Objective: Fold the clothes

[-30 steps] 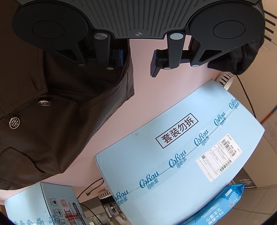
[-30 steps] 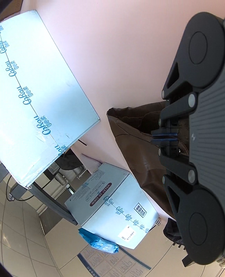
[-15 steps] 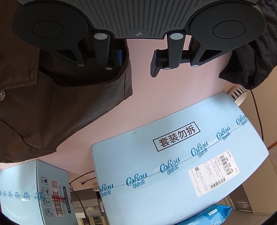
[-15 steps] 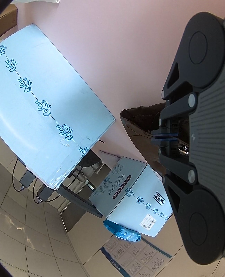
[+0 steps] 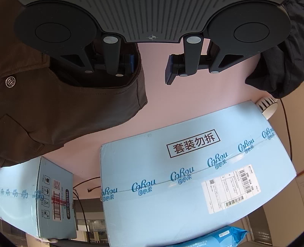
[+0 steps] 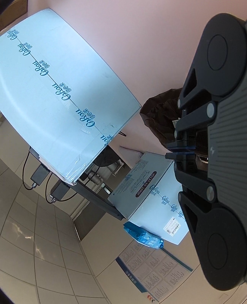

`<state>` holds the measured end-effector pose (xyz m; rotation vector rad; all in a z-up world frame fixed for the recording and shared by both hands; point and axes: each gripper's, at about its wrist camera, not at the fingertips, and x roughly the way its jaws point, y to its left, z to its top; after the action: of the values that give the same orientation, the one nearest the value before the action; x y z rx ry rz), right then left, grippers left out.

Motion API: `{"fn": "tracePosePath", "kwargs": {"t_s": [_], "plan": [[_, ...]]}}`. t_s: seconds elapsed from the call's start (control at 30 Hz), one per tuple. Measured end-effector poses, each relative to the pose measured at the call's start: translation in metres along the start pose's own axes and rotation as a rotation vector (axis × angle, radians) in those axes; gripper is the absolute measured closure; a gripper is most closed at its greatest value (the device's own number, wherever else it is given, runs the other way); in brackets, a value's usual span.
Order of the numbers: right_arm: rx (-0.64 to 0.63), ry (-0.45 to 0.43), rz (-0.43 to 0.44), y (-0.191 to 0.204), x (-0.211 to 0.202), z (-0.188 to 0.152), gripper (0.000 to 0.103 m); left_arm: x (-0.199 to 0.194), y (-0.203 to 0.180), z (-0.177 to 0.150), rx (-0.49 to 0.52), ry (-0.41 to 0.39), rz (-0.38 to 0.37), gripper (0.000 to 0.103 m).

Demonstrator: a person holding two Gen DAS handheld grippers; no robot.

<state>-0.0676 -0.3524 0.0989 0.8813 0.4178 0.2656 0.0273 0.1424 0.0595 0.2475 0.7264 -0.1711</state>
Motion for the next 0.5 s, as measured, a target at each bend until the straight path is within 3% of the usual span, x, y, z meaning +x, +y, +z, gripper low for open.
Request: {"fn": "tracePosePath", "kwargs": {"t_s": [0.33, 0.5], "plan": [[0.021, 0.004, 0.013, 0.01, 0.027, 0.014, 0.1, 0.033, 0.005, -0.003, -0.049, 0.068, -0.025, 0.072], [0.061, 0.031, -0.008, -0.004, 0.019, 0.01, 0.1, 0.041, 0.008, -0.02, -0.032, 0.094, -0.031, 0.071]]}}
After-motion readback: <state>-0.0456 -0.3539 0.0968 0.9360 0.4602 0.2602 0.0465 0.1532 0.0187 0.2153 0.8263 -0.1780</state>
